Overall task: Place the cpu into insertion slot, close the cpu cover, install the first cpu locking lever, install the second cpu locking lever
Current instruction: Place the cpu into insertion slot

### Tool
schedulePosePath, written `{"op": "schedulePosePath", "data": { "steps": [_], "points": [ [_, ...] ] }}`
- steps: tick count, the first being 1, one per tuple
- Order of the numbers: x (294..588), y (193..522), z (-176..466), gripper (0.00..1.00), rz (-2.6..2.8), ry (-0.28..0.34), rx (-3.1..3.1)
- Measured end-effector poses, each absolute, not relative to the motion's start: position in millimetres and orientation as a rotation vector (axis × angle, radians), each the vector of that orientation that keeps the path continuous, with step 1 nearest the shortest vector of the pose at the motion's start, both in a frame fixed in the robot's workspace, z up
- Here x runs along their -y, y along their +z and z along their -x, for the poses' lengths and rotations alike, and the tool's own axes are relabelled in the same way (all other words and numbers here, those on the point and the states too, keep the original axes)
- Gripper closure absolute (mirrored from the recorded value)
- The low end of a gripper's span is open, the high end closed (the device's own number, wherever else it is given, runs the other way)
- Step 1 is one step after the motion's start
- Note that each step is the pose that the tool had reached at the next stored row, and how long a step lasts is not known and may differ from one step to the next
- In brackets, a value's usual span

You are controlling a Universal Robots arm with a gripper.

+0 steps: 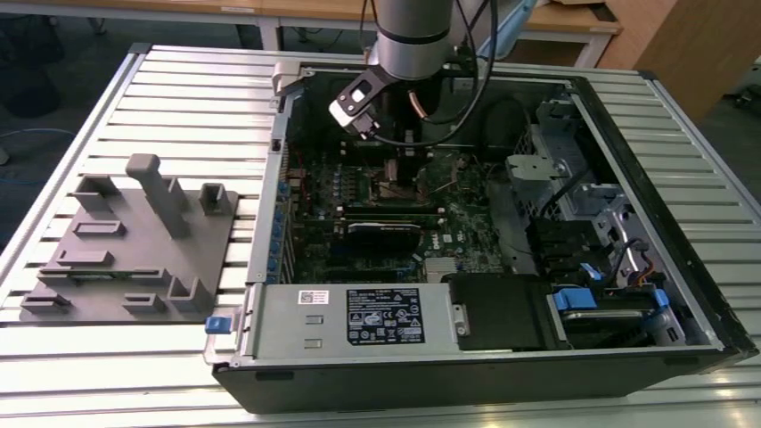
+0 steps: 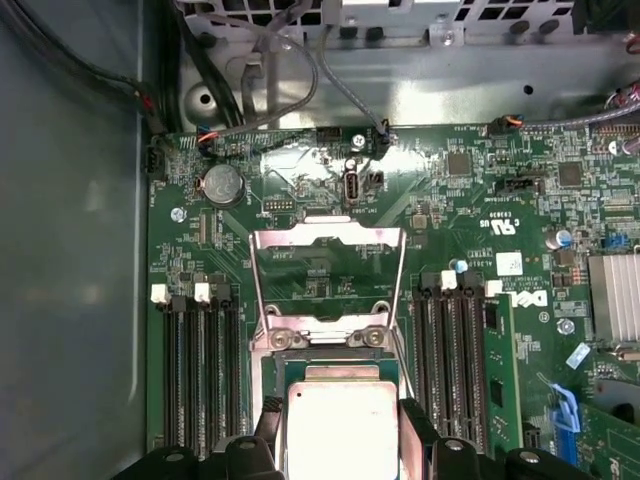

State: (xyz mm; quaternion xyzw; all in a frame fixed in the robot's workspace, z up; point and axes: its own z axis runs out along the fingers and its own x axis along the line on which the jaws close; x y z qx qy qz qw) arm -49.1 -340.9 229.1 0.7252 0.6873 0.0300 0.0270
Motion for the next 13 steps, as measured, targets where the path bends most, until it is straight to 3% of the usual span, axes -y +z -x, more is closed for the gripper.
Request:
{"op": "schedulePosePath", "data": {
  "steps": [13],
  "points": [
    [340.0,226.9,49.7,0.46,-2.235,0.093,-2.128]
  ]
}}
